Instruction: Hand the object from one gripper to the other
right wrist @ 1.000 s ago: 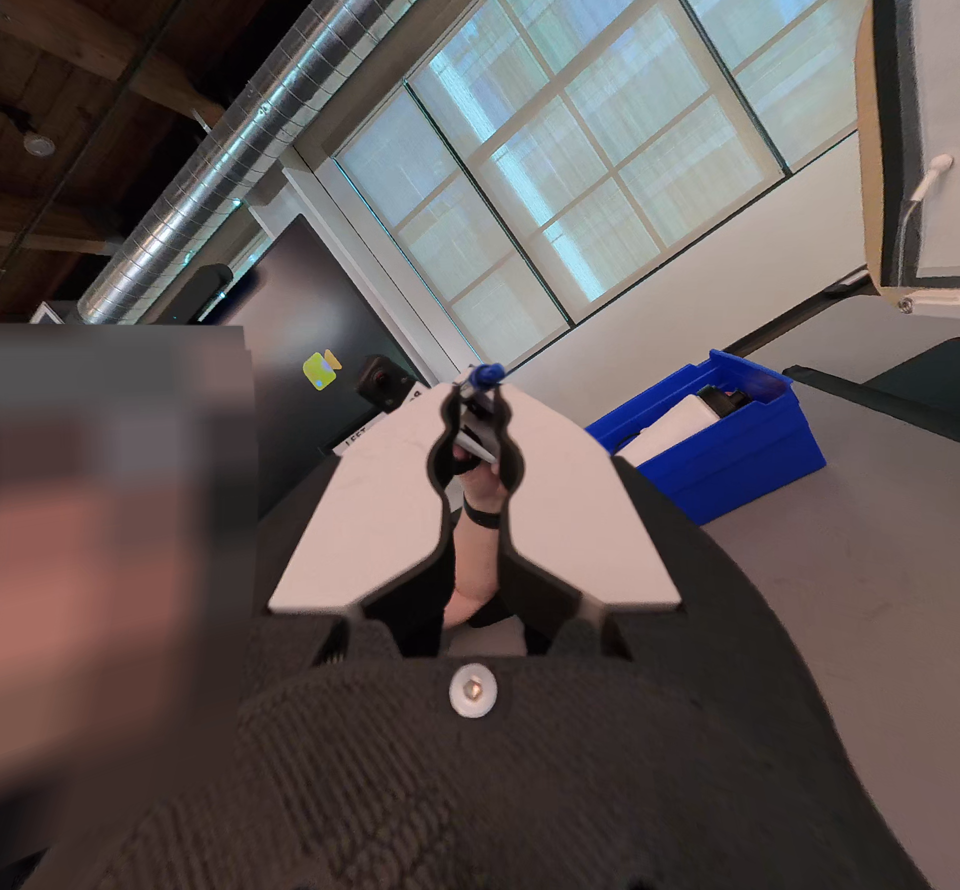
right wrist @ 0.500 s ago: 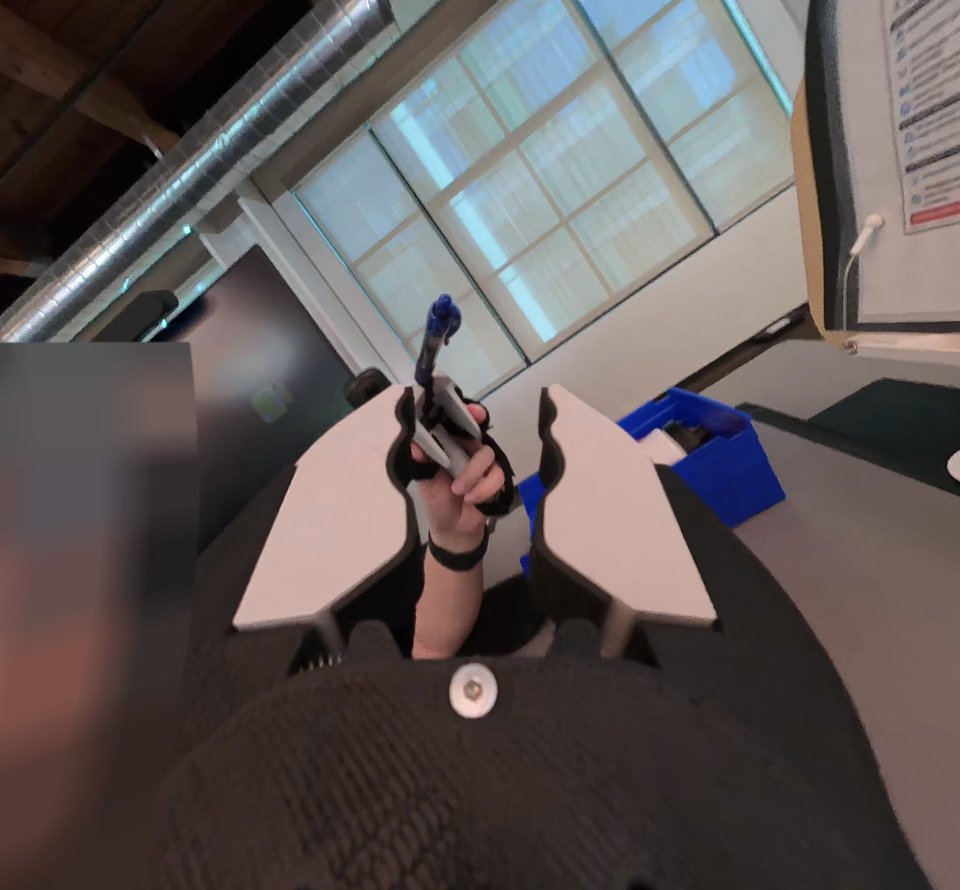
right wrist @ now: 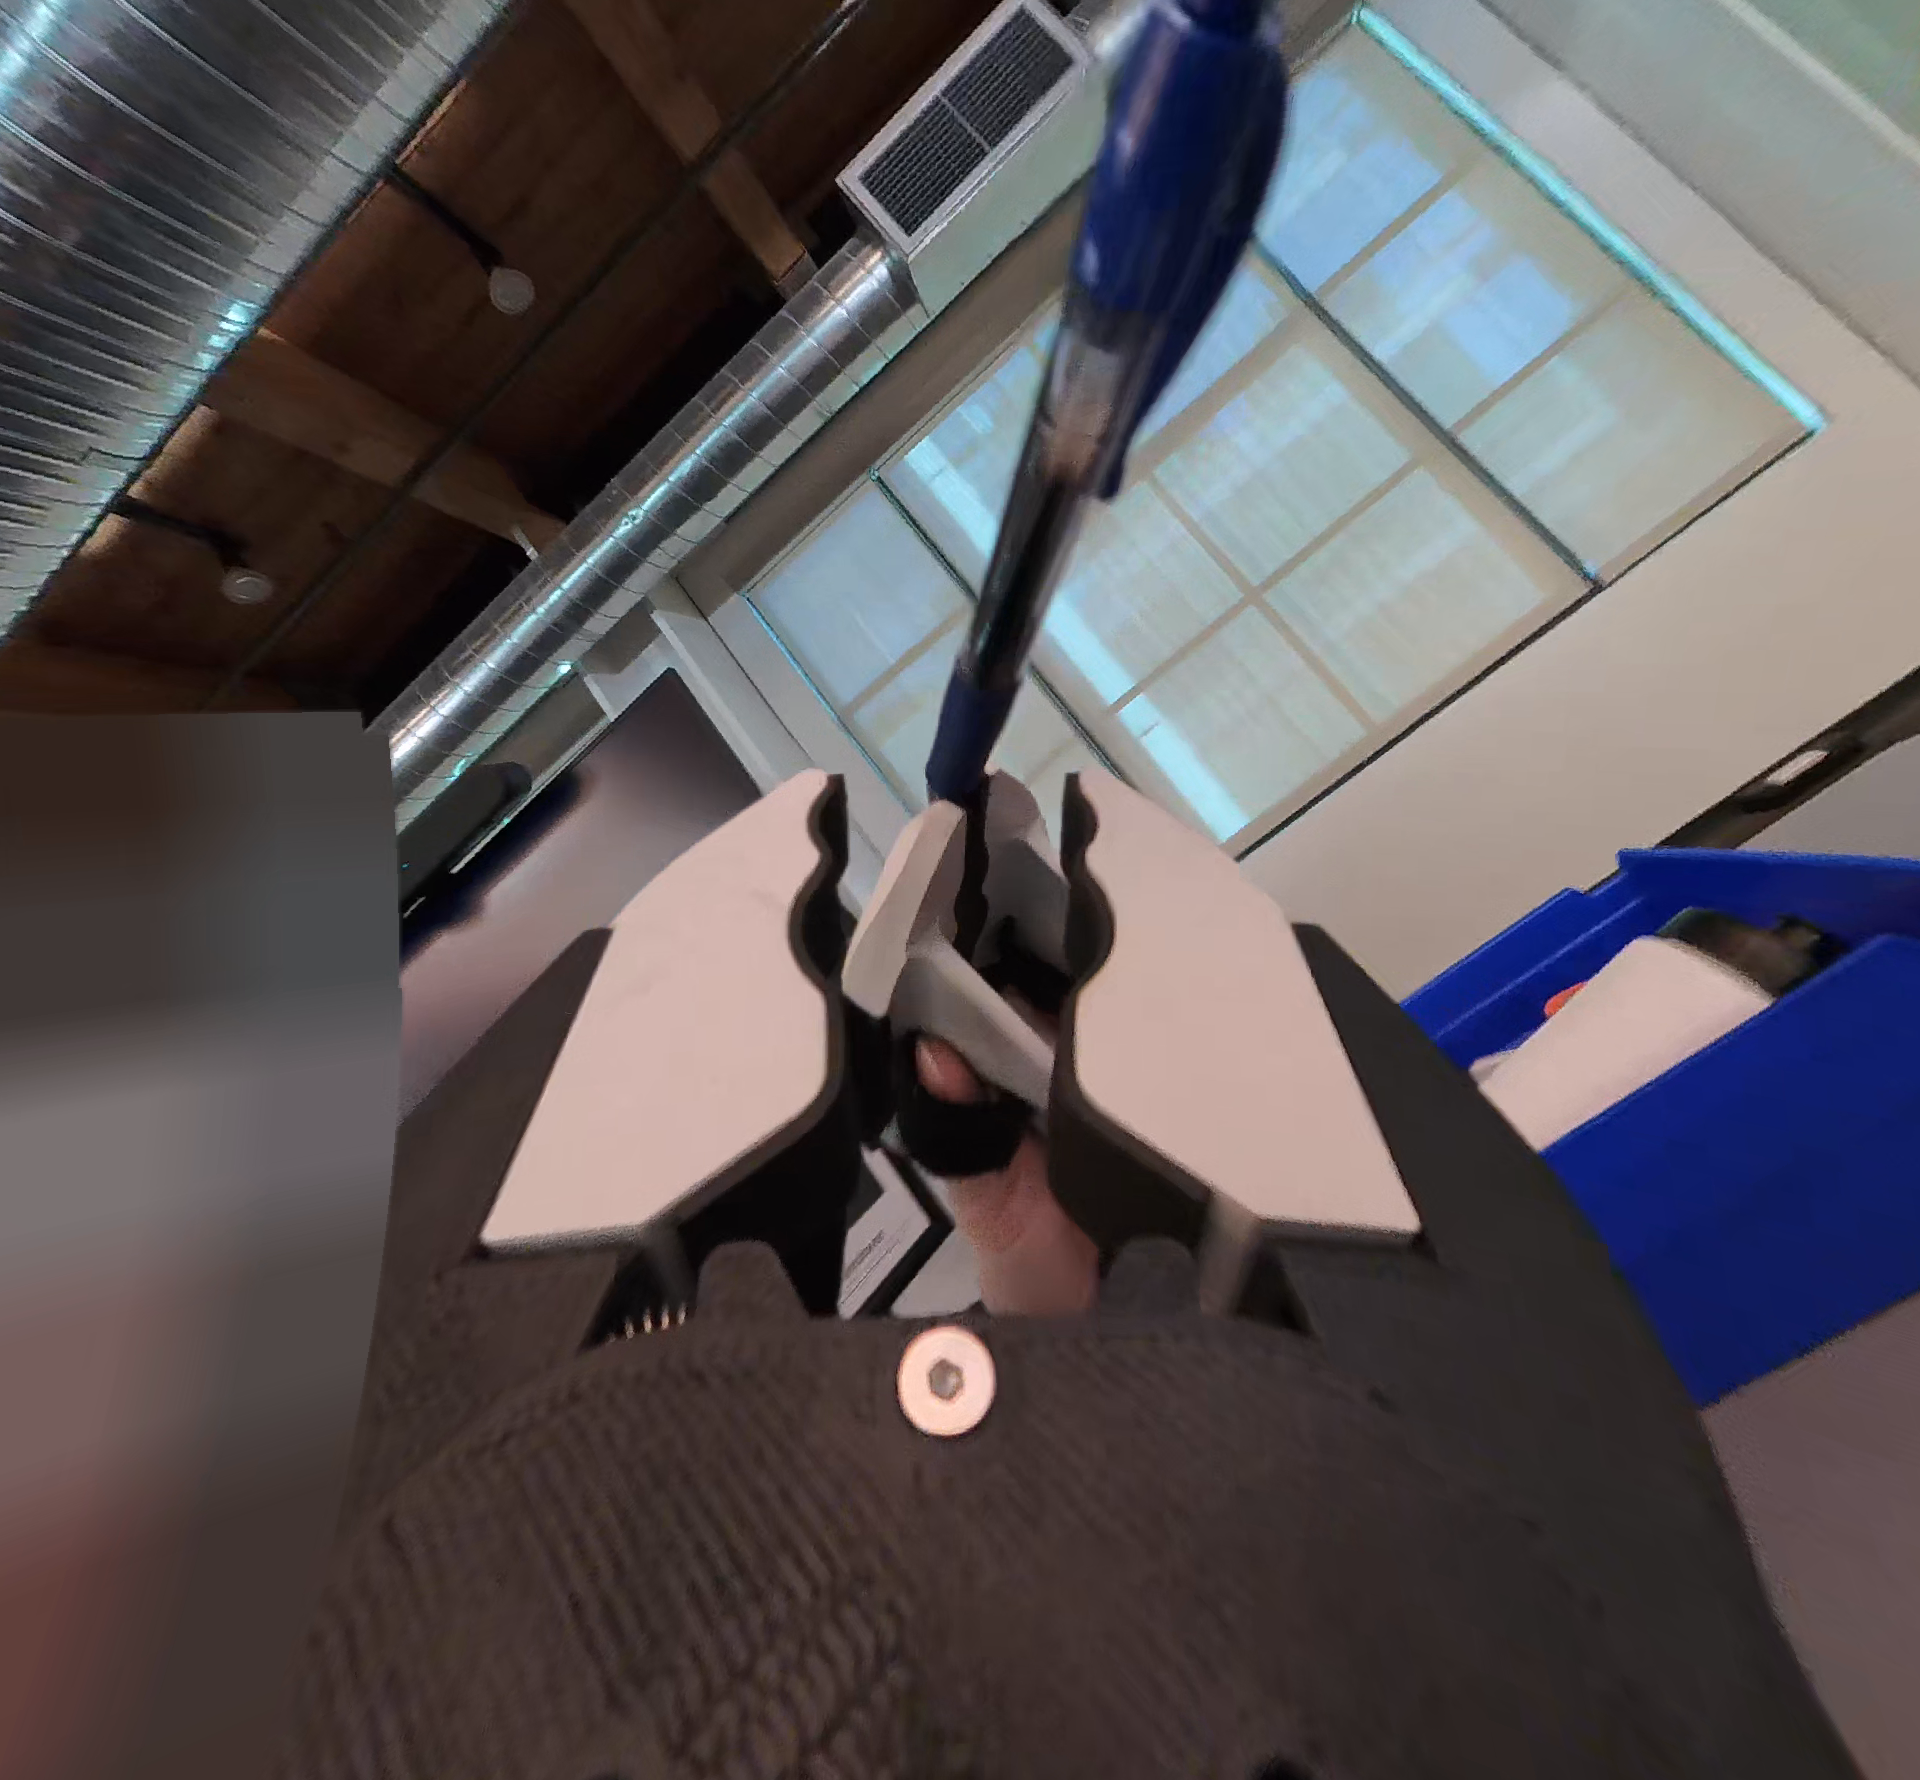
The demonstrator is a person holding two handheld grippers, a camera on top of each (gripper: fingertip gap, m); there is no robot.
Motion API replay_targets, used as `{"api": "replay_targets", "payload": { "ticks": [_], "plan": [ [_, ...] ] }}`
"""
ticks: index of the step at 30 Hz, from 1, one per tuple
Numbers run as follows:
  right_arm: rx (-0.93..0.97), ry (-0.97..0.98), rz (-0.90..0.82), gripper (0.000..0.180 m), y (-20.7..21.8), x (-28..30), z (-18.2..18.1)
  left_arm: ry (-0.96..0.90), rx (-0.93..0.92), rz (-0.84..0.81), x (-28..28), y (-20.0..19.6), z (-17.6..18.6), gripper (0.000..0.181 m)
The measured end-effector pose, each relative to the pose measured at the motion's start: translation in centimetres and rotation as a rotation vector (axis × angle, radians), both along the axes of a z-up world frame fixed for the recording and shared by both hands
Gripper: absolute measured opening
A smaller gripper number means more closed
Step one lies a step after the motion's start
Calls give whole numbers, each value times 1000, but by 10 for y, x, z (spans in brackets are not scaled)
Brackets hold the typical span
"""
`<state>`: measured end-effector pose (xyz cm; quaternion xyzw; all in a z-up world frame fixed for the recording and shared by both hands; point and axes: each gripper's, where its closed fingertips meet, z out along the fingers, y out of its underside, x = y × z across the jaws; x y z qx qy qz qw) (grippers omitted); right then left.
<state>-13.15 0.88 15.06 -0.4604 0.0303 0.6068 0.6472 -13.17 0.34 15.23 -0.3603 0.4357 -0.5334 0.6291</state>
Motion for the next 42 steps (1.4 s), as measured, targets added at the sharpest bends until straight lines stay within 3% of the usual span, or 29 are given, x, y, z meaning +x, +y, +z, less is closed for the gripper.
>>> {"api": "replay_targets", "payload": {
  "ticks": [3,7,11,15,21,26,29,30,32,33,36,38,40,42],
  "plan": [
    [3,-6,-72,16,2,10,-1,24,24,6,8,-7,-8,6],
    [22,-124,-81,12,-5,17,5,67,32,22,16,-11,-17,5],
    [-134,-657,-21,12,-7,22,-23,161,51,-10,17,-8,-19,35],
    [-253,-1112,-108,12,-14,34,-59,219,-26,-198,15,-19,-23,24],
    [-226,-1224,-71,12,-19,12,-66,315,-275,-425,26,-26,-42,31],
    [-220,-1244,-29,12,-20,3,-72,294,-222,-435,26,-29,-44,23],
    [-140,-1292,-52,12,-18,1,-71,265,-137,-454,23,-35,-44,10],
    [-98,-1314,-74,13,-17,1,-71,257,-102,-433,22,-34,-44,10],
    [-76,-1368,-195,42,-10,15,-67,239,14,-281,21,-18,-42,9],
    [-67,-1401,-273,47,-7,25,-62,229,117,-150,20,-4,-40,9],
    [71,-1579,-598,44,-4,50,-38,261,574,321,8,37,-38,9],
    [290,-1782,-771,42,-14,45,-27,321,844,552,3,53,-39,9],
    [538,-1943,-897,38,-25,27,-24,390,1038,695,3,62,-45,9],
    [732,-2036,-970,35,-30,7,-27,447,1131,737,8,64,-57,9]
  ]
}}
